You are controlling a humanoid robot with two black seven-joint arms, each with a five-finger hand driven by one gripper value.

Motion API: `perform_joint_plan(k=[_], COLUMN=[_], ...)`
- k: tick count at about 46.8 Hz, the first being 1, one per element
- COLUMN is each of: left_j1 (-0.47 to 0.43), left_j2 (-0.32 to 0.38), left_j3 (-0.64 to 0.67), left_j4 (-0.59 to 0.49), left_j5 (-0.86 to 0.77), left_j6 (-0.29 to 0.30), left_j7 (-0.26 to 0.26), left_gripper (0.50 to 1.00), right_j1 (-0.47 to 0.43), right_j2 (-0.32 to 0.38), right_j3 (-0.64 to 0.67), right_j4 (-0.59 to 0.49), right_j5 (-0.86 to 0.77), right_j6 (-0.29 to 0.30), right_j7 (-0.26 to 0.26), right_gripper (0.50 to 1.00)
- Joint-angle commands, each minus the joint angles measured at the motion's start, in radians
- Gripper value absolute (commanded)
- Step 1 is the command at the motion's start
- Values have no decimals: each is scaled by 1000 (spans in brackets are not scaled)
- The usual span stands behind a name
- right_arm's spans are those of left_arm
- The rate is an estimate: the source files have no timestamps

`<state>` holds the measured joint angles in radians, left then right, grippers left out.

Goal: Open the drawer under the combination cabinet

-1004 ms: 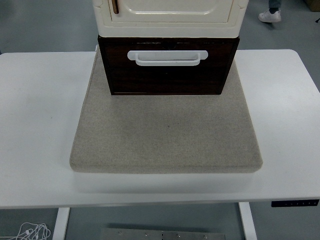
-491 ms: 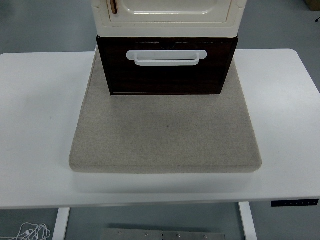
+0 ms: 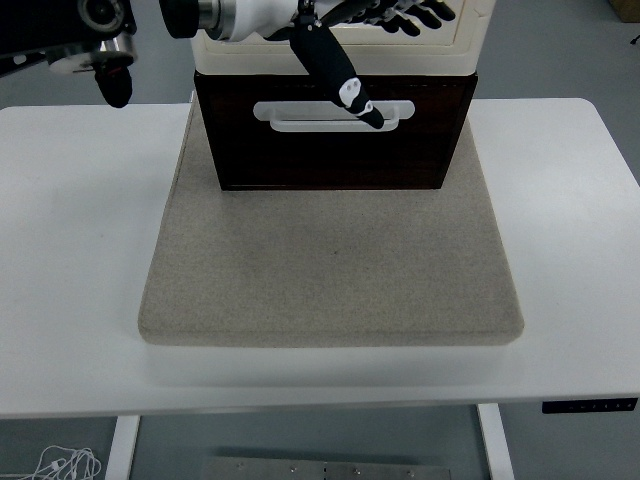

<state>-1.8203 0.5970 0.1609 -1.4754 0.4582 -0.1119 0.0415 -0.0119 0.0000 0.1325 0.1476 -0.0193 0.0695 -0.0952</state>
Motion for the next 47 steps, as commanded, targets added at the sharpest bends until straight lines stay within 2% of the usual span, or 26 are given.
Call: perform_joint_plan(k=[1, 13, 22, 27, 39, 47], left_j1=[-14, -40, -40, -40, -28, -27], left_j2=[-20, -72, -91, -109, -154, -160], left_j3=[20, 83, 81, 83, 89, 117], left_j4=[0, 14, 30, 60, 125, 135], left_j5=[0, -15, -90, -131, -136, -139], left_j6=[0, 6, 12, 9, 3, 0], left_j7=[70, 260, 354, 373, 374, 374], left_gripper=[1000, 1000, 1000, 1000, 1000, 1000], right_j1=[0, 0, 0, 0, 0, 0], right_j2=[0, 0, 0, 0, 0, 0], right_j3=[-1, 1, -1, 1, 1, 1], right_j4=[1, 0, 1, 1, 1, 1], right_j5=[-1, -1, -1, -1, -1, -1], right_j6=[0, 0, 1, 0, 1, 0], right_j7=[0, 0, 0, 0, 0, 0], right_gripper=[926, 926, 926, 928, 928, 928])
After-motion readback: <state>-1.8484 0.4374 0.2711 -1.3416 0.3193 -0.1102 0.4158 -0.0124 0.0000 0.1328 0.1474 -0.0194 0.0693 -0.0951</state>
